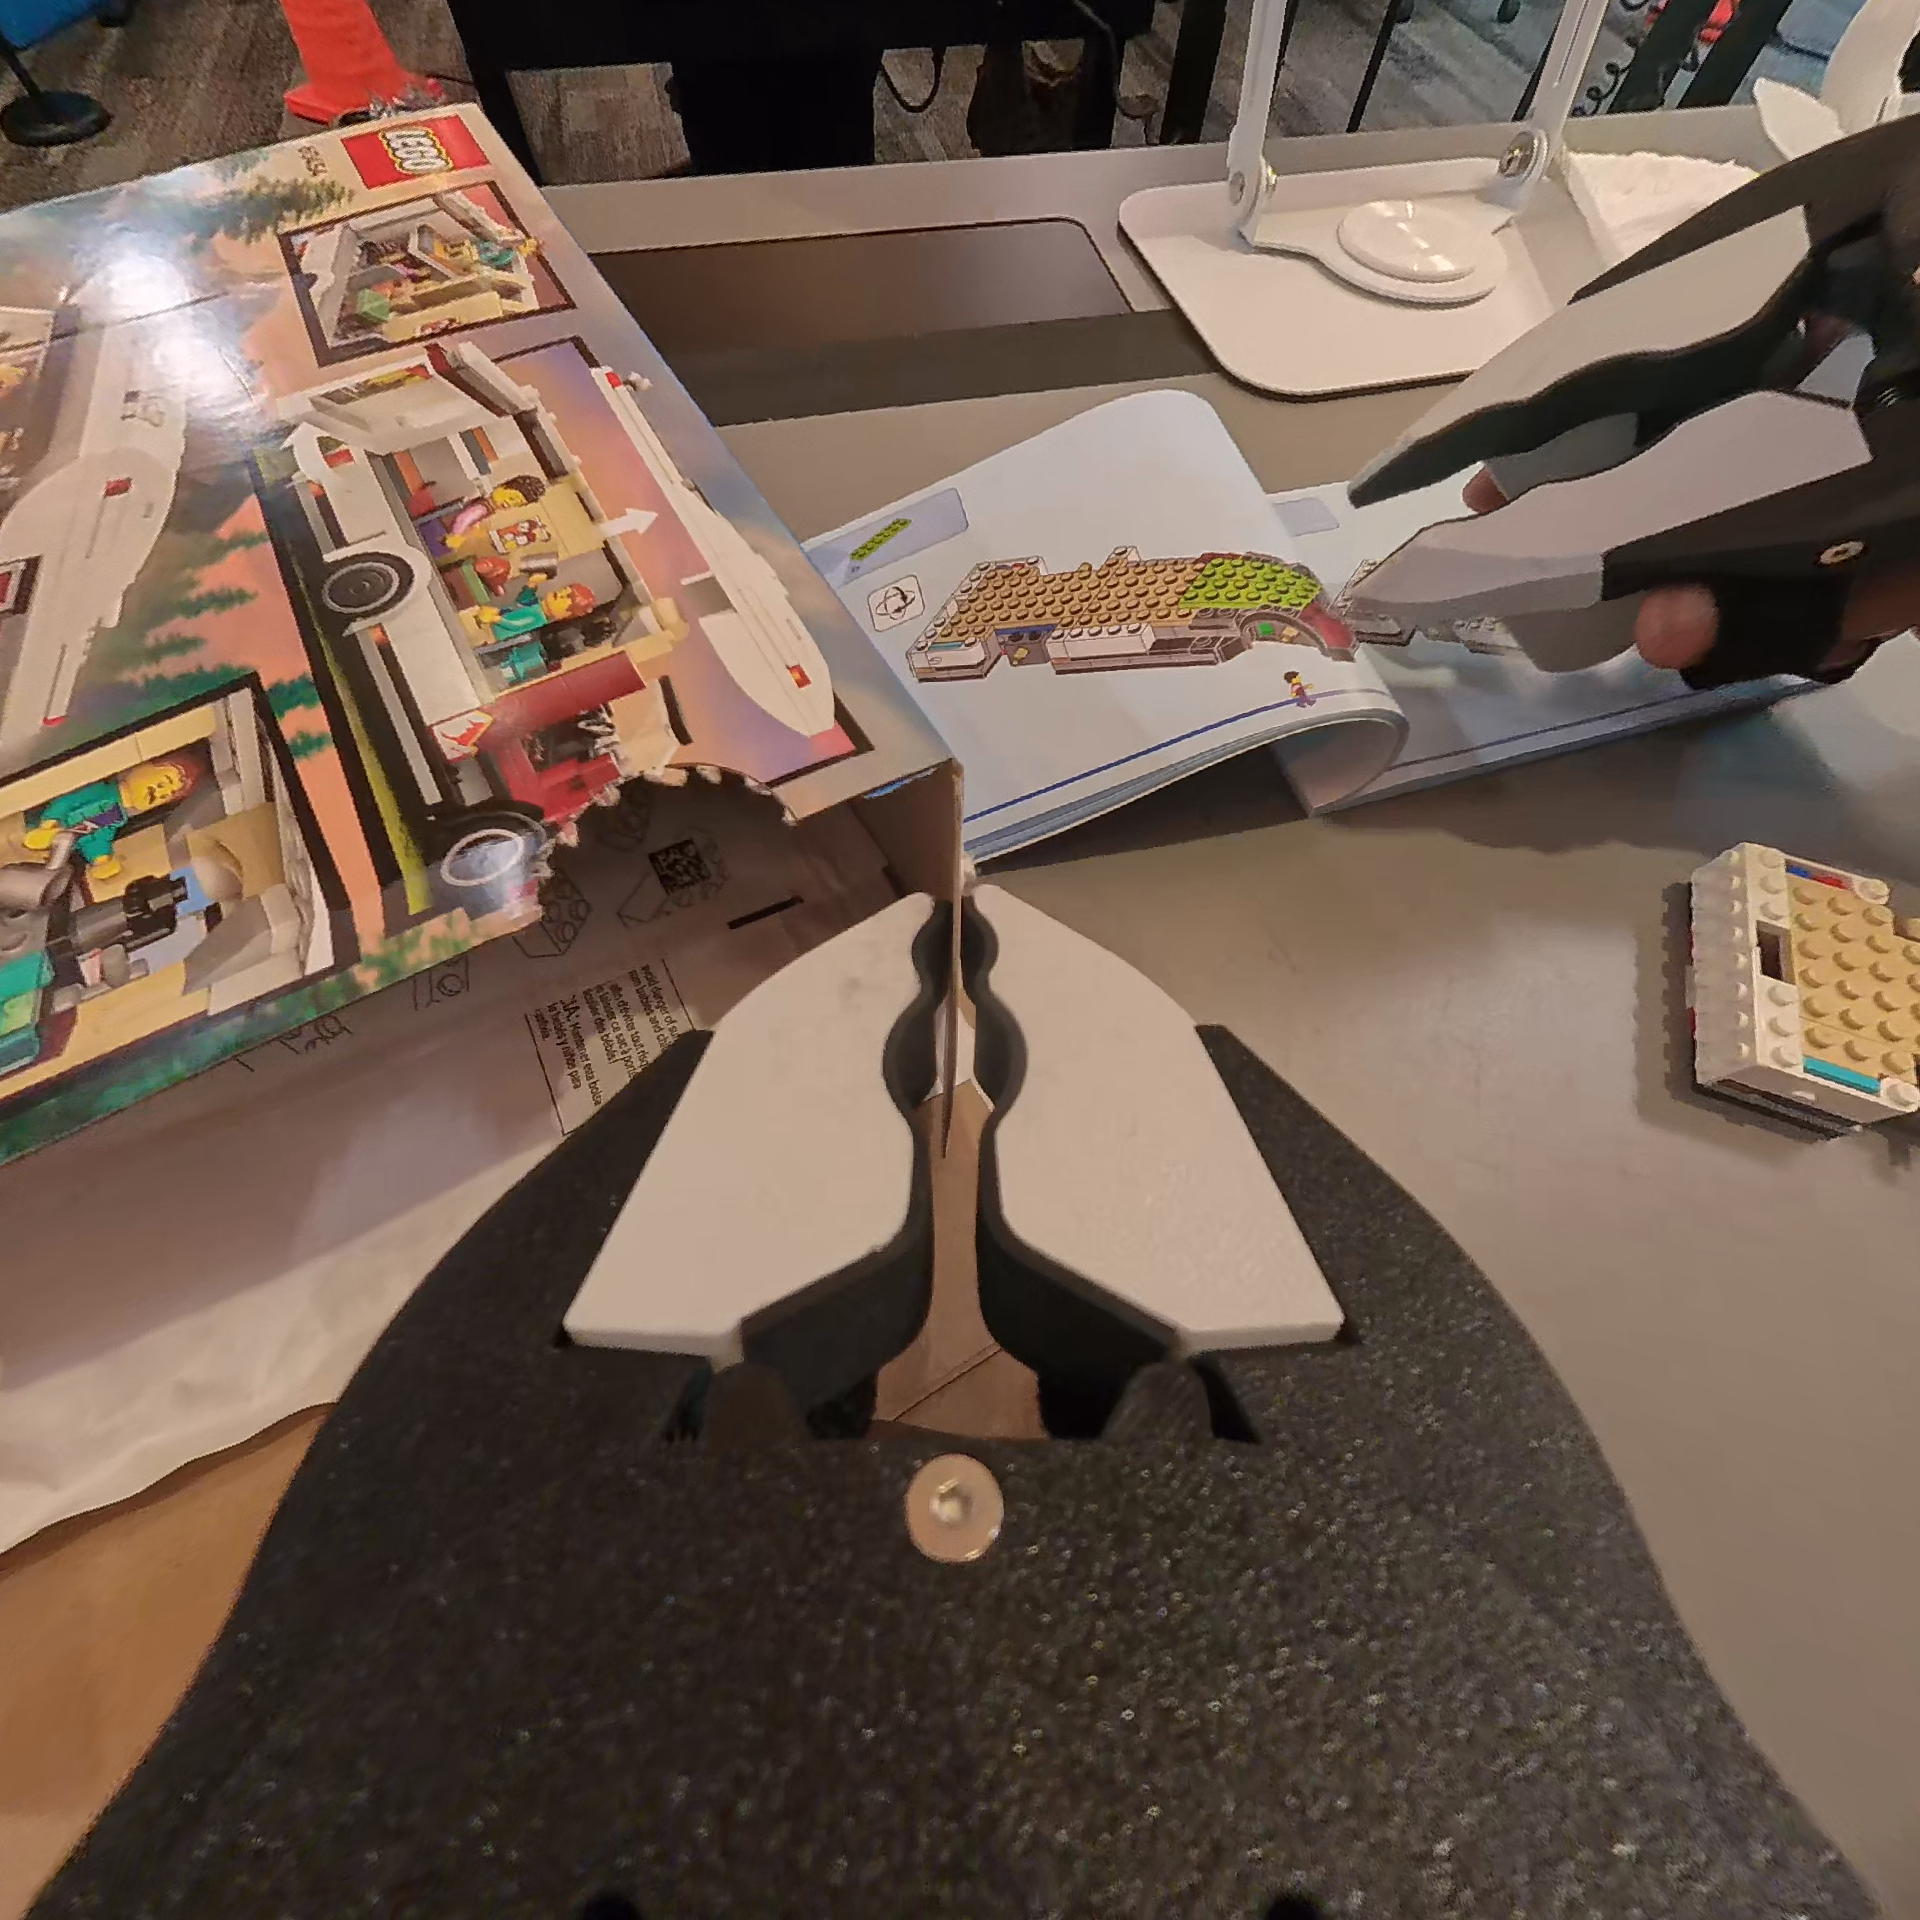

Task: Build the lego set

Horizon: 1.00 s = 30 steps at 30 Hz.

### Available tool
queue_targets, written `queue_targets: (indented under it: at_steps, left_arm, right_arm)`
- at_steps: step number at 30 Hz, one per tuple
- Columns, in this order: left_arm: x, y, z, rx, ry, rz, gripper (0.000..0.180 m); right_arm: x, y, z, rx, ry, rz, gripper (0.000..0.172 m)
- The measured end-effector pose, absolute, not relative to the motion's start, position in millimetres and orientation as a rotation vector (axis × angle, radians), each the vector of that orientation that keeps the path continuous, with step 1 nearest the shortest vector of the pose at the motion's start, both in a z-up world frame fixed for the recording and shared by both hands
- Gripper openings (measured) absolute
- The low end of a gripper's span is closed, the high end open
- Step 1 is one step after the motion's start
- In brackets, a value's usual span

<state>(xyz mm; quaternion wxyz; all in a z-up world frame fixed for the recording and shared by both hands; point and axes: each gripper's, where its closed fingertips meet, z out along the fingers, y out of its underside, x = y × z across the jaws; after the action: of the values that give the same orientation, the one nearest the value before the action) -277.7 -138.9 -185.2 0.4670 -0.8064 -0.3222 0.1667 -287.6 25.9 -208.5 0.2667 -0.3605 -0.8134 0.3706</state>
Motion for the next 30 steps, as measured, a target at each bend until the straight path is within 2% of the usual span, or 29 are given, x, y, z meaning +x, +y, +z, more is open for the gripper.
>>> queue_targets:
  at_steps: [30]
  left_arm:
    - [-269, -125, -196, -2.038, -0.742, 0.380, 0.004]
  right_arm:
    - [-286, 21, -206, -0.937, -2.177, 0.985, 0.029]
